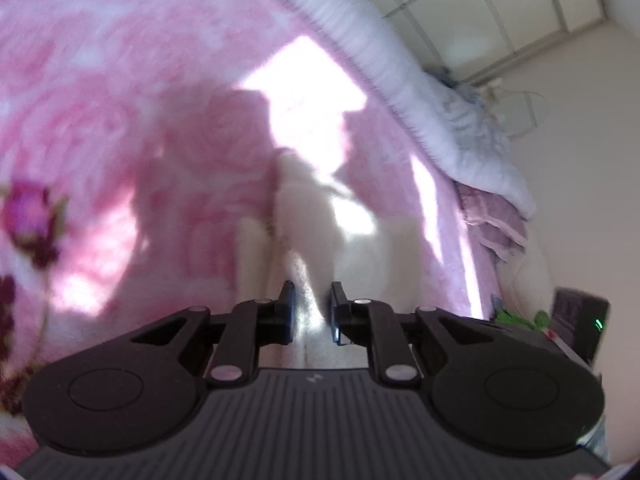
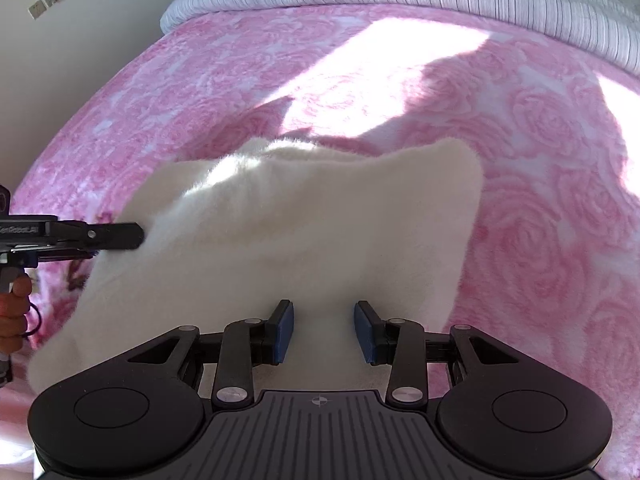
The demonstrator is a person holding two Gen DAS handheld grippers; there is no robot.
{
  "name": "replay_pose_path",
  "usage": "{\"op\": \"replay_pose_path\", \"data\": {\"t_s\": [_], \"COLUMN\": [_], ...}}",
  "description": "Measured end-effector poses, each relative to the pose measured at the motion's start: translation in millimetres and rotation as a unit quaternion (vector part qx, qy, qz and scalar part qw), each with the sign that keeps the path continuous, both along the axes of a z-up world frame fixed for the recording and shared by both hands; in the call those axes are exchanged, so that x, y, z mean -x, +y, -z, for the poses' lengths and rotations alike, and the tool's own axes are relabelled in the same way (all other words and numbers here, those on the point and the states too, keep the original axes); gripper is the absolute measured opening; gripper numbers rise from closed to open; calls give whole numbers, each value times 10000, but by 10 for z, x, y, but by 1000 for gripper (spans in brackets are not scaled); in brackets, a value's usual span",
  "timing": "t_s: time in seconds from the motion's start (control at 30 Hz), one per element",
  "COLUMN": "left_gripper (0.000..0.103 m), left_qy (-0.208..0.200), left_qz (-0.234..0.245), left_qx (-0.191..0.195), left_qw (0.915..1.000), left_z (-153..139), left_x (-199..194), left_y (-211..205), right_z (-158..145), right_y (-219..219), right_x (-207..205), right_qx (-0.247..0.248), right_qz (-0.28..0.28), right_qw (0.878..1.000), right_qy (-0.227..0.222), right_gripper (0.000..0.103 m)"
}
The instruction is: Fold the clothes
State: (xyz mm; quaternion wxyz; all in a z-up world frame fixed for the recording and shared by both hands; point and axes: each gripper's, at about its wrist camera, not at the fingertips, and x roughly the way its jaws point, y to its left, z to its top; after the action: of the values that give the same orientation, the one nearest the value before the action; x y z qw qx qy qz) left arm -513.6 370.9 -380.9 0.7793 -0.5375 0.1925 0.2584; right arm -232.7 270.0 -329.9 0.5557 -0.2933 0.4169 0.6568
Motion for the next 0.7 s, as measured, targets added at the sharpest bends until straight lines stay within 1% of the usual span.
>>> {"op": "replay_pose_path", "data": {"t_s": [0.07,0.1,0.23,0.27,0.3,0.4,0.5,0.57,0.67,0.7], "left_gripper": [15,17,19,23,29,32,35,38,39,41], "left_qy": [-159,-156,-82,-93,-102,-95,-182,-326,-511,-573], "left_qz": [-74,-122,-291,-337,-392,-531,-577,-630,-699,-708], "left_qx": [95,96,-105,-125,-113,30,273,496,720,774], "left_qw": [9998,9998,9995,9993,9991,9985,9978,9962,9936,9928], "left_z": [32,13,-153,-192,-224,-275,-264,-232,-193,-180], "left_x": [45,66,211,283,363,613,806,901,968,971], "left_y": [1,-19,-190,-255,-330,-603,-874,-1025,-1172,-1198], "right_z": [-10,-14,-71,-96,-130,-208,-248,-272,-275,-270], "right_y": [-61,-91,-315,-397,-512,-885,-1312,-1592,-1962,-2042], "right_x": [-10,-15,-115,-150,-185,-240,-172,-117,28,78], "right_qx": [-140,-211,-560,-665,-787,-926,-1101,-1240,-1424,-1479], "right_qz": [114,171,499,600,700,865,855,837,665,616], "right_qw": [9998,9996,9965,9950,9933,9904,9896,9884,9875,9871], "right_qy": [59,88,378,439,485,558,365,242,110,69], "right_gripper": [39,39,39,39,39,39,39,39,39,39]}}
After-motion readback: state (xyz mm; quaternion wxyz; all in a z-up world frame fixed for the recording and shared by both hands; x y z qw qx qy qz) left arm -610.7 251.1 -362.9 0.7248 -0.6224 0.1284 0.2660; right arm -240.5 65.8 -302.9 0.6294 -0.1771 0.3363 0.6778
